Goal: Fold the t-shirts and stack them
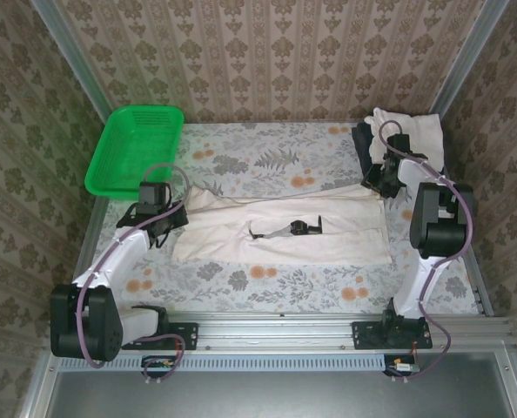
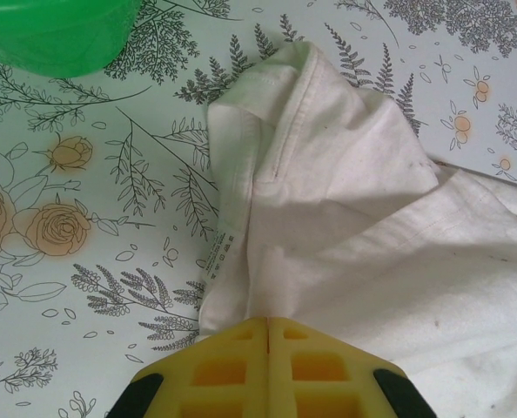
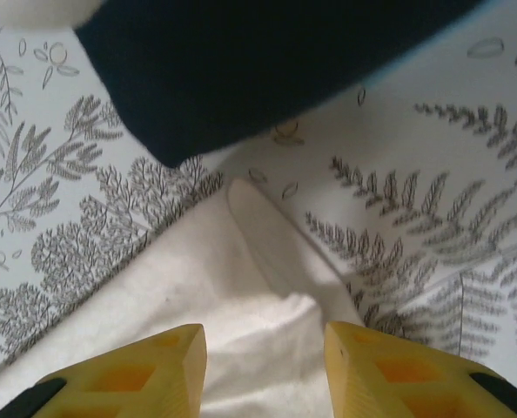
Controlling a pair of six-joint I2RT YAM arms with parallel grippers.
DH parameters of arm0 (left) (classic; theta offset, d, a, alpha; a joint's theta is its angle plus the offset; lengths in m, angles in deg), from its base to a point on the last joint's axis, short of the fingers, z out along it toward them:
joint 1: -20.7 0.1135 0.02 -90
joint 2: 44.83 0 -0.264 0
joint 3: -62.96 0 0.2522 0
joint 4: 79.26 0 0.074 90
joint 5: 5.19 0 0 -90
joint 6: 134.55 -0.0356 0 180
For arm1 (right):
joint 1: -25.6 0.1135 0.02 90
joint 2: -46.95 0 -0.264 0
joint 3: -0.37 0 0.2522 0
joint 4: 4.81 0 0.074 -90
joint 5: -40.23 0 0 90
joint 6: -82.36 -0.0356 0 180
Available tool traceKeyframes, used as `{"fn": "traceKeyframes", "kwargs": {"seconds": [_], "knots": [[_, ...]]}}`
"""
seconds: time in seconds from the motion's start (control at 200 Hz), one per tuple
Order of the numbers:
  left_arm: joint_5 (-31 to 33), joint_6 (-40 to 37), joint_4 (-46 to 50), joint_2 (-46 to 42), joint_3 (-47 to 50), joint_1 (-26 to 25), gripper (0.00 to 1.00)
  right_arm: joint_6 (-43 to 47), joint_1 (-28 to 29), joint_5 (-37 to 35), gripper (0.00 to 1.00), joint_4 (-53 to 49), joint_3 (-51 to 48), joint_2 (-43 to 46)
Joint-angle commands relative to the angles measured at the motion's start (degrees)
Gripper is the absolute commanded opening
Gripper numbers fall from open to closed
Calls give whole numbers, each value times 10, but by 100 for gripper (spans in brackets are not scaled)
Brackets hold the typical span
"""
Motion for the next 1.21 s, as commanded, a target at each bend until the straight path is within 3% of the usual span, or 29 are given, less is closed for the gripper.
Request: {"fn": "traceKeyframes", "kwargs": {"seconds": [0.0, 0.315, 0.45, 0.585, 0.935, 1.045, 1.2], "knots": [[7, -9, -3, 0, 4, 5, 0, 17, 2, -17, 43, -28, 36, -32], [10, -9, -7, -1, 7, 6, 0, 12, 11, 31, 30, 4, 44, -56], [12, -9, -4, -6, 9, 7, 0, 7, 12, 54, 17, 15, 31, -39], [13, -14, 0, -8, -9, 12, 0, 5, 11, 30, 0, -17, 31, -2], [-11, -56, 8, 51, -197, 21, 0, 15, -48, 14, 0, -138, 137, 62], [-6, -56, 4, 21, -175, 21, 0, 18, -64, 22, 0, -145, 115, 81], [-6, -31, -8, -43, -68, 21, 0, 10, -74, 53, 0, -109, 11, 115]]}}
